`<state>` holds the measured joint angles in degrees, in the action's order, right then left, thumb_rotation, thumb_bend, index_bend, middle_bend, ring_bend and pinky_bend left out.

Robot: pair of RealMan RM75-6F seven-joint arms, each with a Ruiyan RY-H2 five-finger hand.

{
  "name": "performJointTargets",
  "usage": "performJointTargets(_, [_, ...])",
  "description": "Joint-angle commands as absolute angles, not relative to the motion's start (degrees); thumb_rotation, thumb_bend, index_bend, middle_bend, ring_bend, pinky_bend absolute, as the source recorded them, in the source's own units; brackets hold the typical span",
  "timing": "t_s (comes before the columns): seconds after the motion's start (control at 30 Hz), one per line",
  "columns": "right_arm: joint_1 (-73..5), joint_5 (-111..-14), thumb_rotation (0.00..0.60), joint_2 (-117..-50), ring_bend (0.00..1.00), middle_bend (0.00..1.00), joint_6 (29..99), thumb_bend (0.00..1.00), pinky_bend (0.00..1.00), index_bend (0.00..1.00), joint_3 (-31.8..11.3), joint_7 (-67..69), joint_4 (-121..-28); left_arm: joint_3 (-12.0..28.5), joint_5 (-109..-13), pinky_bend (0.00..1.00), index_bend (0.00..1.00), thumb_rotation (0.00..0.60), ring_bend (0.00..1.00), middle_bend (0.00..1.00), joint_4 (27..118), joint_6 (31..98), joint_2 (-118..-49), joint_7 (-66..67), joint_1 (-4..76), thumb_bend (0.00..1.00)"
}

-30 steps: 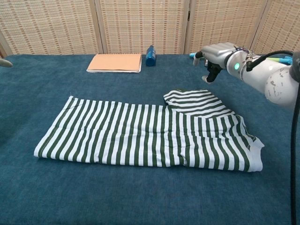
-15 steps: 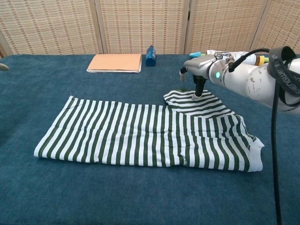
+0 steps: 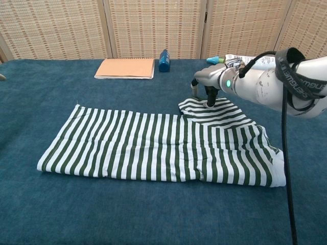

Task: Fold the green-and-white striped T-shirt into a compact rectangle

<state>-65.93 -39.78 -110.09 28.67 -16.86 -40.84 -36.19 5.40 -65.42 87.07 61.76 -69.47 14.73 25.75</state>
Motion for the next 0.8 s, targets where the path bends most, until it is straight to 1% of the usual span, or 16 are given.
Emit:
performJointTargets(0.03, [-66.52, -39.42, 0.6, -110.9, 1.0, 0.93, 27.8, 0.39, 1.0, 0.29, -16.24, -40.58, -34.68, 5.39, -65.34, 0.97, 0.0, 0.6, 0.77, 0.86, 86.94, 61.67, -69.56, 14.7, 25.72, 0.27])
performJointTargets(0.23, [-66.66, -40.35, 0.6, -111.73, 1.0, 0.93, 27.72, 0.39, 1.0, 0.36, -15.56, -39.21, -33.28, 5.42, -65.28, 0.97, 0.0, 0.6, 0.77, 0.86, 86.69, 61.52, -69.75, 14.54, 25.66, 0.27])
performJointTargets(0.53, [-65.52, -44.0, 0.6, -112.03, 1.0, 0.94, 30.64, 0.39, 1.0, 0.47, -15.07, -35.84, -33.32, 5.49, -65.54, 0.97, 0.0, 0.6, 0.77, 0.86, 86.44, 61.52, -70.05, 14.36, 25.65, 0.27])
performJointTargets(0.8, [-64.47, -46.51, 0.6, -112.36, 1.0, 0.94, 32.62, 0.4, 1.0, 0.52, -15.39, -32.98, -33.26, 5.42, -65.51, 0.97, 0.0, 0.6, 0.77, 0.86, 86.46, 61.44, -70.03, 14.43, 25.53, 0.27])
